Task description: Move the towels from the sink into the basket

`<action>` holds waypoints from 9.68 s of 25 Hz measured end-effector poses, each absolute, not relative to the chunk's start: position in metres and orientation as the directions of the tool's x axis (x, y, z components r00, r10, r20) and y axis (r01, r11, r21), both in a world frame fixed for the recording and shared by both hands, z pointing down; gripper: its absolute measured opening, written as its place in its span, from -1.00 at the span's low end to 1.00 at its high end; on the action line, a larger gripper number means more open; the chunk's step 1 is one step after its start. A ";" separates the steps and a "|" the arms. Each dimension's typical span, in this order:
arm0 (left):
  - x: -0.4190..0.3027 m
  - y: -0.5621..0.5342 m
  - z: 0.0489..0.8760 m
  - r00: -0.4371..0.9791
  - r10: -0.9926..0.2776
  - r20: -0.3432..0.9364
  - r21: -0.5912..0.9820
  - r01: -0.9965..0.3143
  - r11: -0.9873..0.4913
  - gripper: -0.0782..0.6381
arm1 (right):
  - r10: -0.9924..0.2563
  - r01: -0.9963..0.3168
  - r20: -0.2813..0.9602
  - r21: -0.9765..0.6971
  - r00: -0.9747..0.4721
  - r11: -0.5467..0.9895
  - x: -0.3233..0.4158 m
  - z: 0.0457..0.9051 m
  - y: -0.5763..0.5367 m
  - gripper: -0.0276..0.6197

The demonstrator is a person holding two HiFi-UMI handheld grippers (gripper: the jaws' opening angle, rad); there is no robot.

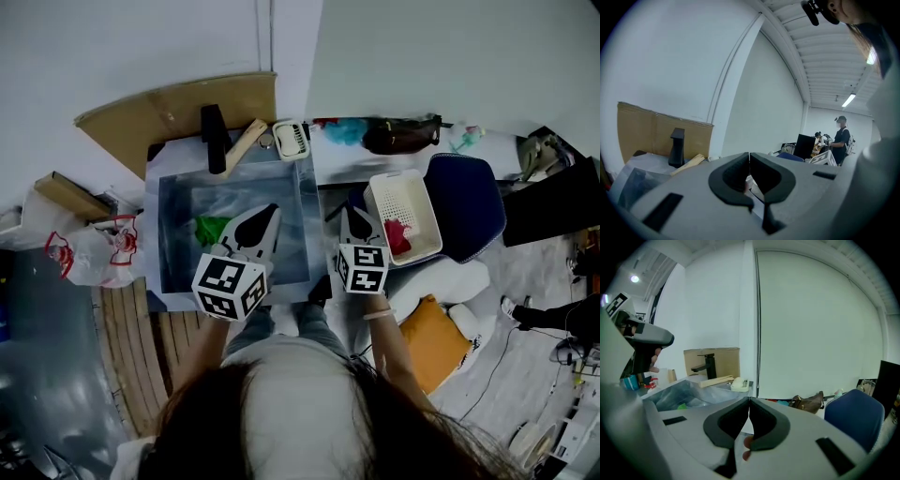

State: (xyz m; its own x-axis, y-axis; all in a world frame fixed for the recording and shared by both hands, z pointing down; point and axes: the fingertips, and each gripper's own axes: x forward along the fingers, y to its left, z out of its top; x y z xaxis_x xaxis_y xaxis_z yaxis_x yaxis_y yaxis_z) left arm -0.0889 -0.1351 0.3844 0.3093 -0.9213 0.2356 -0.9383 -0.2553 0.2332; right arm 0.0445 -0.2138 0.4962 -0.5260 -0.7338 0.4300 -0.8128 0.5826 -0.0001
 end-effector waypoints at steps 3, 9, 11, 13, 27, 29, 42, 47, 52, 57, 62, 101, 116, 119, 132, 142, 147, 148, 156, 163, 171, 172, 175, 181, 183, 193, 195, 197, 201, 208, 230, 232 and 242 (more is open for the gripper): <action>-0.107 -0.128 0.386 0.292 -0.927 0.234 0.233 -0.943 -0.237 -0.76 | -0.714 -0.787 0.420 -0.002 -0.560 0.616 0.020 0.493 -0.204 -0.83; -0.142 -0.113 0.392 0.271 -0.932 0.239 0.236 -0.948 -0.215 -0.76 | -0.687 -0.751 0.410 0.008 -0.599 0.660 -0.022 0.488 -0.188 -0.83; -0.153 -0.108 0.394 0.271 -0.931 0.244 0.239 -0.947 -0.214 -0.76 | -0.682 -0.746 0.406 0.005 -0.608 0.666 -0.034 0.486 -0.182 -0.82; -0.164 -0.104 0.397 0.275 -0.929 0.248 0.247 -0.945 -0.214 -0.75 | -0.676 -0.739 0.407 0.001 -0.615 0.673 -0.047 0.485 -0.177 -0.82; -0.239 -0.084 0.405 0.251 -0.936 0.246 0.276 -0.944 -0.180 -0.75 | -0.555 -0.635 0.483 -0.002 -0.677 0.773 -0.137 0.504 -0.146 -0.82; -0.250 -0.081 0.407 0.233 -0.941 0.247 0.282 -0.946 -0.160 -0.76 | -0.525 -0.608 0.499 -0.004 -0.689 0.794 -0.150 0.509 -0.141 -0.82; -0.309 -0.054 0.427 0.108 -0.956 0.273 0.310 -0.950 -0.019 -0.75 | -0.298 -0.395 0.621 -0.020 -0.725 0.918 -0.225 0.565 -0.104 -0.59; -0.324 -0.048 0.444 0.084 -0.951 0.297 0.314 -0.949 0.015 -0.75 | -0.247 -0.345 0.647 -0.025 -0.721 0.938 -0.247 0.590 -0.094 -0.47; -0.340 -0.041 0.454 0.042 -0.951 0.306 0.329 -0.942 0.065 -0.75 | -0.190 -0.288 0.685 -0.030 -0.703 0.957 -0.265 0.616 -0.083 -0.39; -0.348 -0.036 0.463 0.027 -0.948 0.318 0.336 -0.938 0.086 -0.76 | -0.157 -0.264 0.735 -0.031 -0.659 0.964 -0.271 0.651 -0.080 -0.29; -0.354 -0.031 0.470 0.002 -0.946 0.325 0.343 -0.932 0.116 -0.75 | -0.124 -0.224 0.760 -0.029 -0.638 0.974 -0.279 0.672 -0.078 -0.20; -0.359 -0.022 0.480 -0.048 -0.933 0.356 0.316 -0.934 0.168 -0.76 | -0.109 -0.314 0.826 -0.086 -0.554 0.946 -0.290 0.704 -0.082 -0.55; -0.362 -0.018 0.461 -0.101 -0.934 0.341 0.300 -0.930 0.211 -0.76 | -0.179 -0.364 0.720 -0.109 -0.670 0.925 -0.284 0.636 -0.087 -0.56; -0.361 -0.017 0.457 -0.113 -0.934 0.340 0.303 -0.927 0.222 -0.76 | -0.194 -0.375 0.701 -0.113 -0.686 0.920 -0.279 0.620 -0.087 -0.56; -0.342 -0.030 0.431 -0.071 -0.947 0.313 0.281 -0.946 0.164 -0.76 | -0.253 -0.427 0.615 -0.151 -0.747 0.892 -0.262 0.567 -0.093 -0.56; -0.319 -0.047 0.410 0.019 -0.957 0.288 0.257 -0.965 0.058 -0.76 | -0.320 -0.467 0.535 -0.162 -0.782 0.869 -0.247 0.517 -0.101 -0.56; -0.310 -0.055 0.402 0.067 -0.959 0.275 0.253 -0.967 0.005 -0.76 | -0.352 -0.489 0.510 -0.160 -0.785 0.857 -0.237 0.500 -0.104 -0.56; -0.308 -0.057 0.401 0.079 -0.959 0.273 0.253 -0.967 -0.007 -0.76 | -0.361 -0.498 0.502 -0.166 -0.786 0.851 -0.235 0.497 -0.105 -0.56; -0.286 -0.070 0.393 0.176 -0.951 0.255 0.249 -0.962 -0.111 -0.76 | -0.433 -0.549 0.445 -0.170 -0.784 0.819 -0.219 0.466 -0.109 -0.56; -0.263 -0.078 0.389 0.245 -0.939 0.241 0.256 -0.949 -0.182 -0.76 | -0.483 -0.587 0.411 -0.176 -0.773 0.790 -0.199 0.449 -0.111 -0.56; -0.223 -0.091 0.386 0.315 -0.921 0.230 0.268 -0.930 -0.251 -0.76 | -0.531 -0.623 0.378 -0.179 -0.758 0.762 -0.166 0.434 -0.119 -0.56; -0.217 -0.093 0.386 0.320 -0.919 0.230 0.266 -0.929 -0.257 -0.76 | -0.535 -0.625 0.374 -0.180 -0.757 0.760 -0.161 0.432 -0.120 -0.56; -0.200 -0.102 0.384 0.328 -0.916 0.231 0.258 -0.928 -0.268 -0.76 | -0.542 -0.629 0.366 -0.179 -0.757 0.757 -0.146 0.429 -0.126 -0.56; -0.166 -0.116 0.381 0.348 -0.908 0.234 0.248 -0.924 -0.290 -0.76 | -0.555 -0.638 0.355 -0.180 -0.752 0.749 -0.114 0.423 -0.137 -0.56; -0.155 -0.122 0.379 0.353 -0.906 0.233 0.245 -0.923 -0.296 -0.76 | -0.560 -0.640 0.348 -0.183 -0.752 0.746 -0.103 0.420 -0.143 -0.56; -0.089 -0.146 0.372 0.379 -0.898 0.224 0.251 -0.913 -0.322 -0.76 | -0.580 -0.654 0.330 -0.188 -0.745 0.733 -0.031 0.413 -0.166 -0.56; -0.077 -0.151 0.373 0.377 -0.898 0.226 0.256 -0.912 -0.319 -0.76 | -0.581 -0.656 0.332 -0.192 -0.743 0.730 -0.016 0.413 -0.170 -0.56; -0.063 -0.155 0.374 0.378 -0.897 0.230 0.256 -0.913 -0.319 -0.76 | -0.583 -0.659 0.333 -0.194 -0.741 0.727 0.000 0.414 -0.173 -0.56; -0.036 -0.165 0.377 0.387 -0.891 0.238 0.255 -0.910 -0.327 -0.76 | -0.590 -0.669 0.339 -0.198 -0.733 0.716 0.029 0.418 -0.183 -0.56; 0.014 -0.182 0.381 0.423 -0.871 0.251 0.253 -0.897 -0.363 -0.76 | -0.607 -0.688 0.344 -0.200 -0.716 0.698 0.076 0.422 -0.203 -0.56; 0.136 -0.230 0.401 0.527 -0.806 0.269 0.242 -0.847 -0.473 -0.76 | -0.676 -0.771 0.396 -0.159 -0.622 0.616 0.204 0.459 -0.256 -0.56; 0.146 -0.231 0.403 0.540 -0.797 0.270 0.241 -0.840 -0.486 -0.76 | -0.684 -0.781 0.404 -0.147 -0.607 0.607 0.215 0.464 -0.259 -0.56; 0.189 -0.235 0.409 0.594 -0.754 0.278 0.235 -0.804 -0.547 -0.76 | -0.708 -0.820 0.459 -0.088 -0.538 0.566 0.267 0.495 -0.267 -0.56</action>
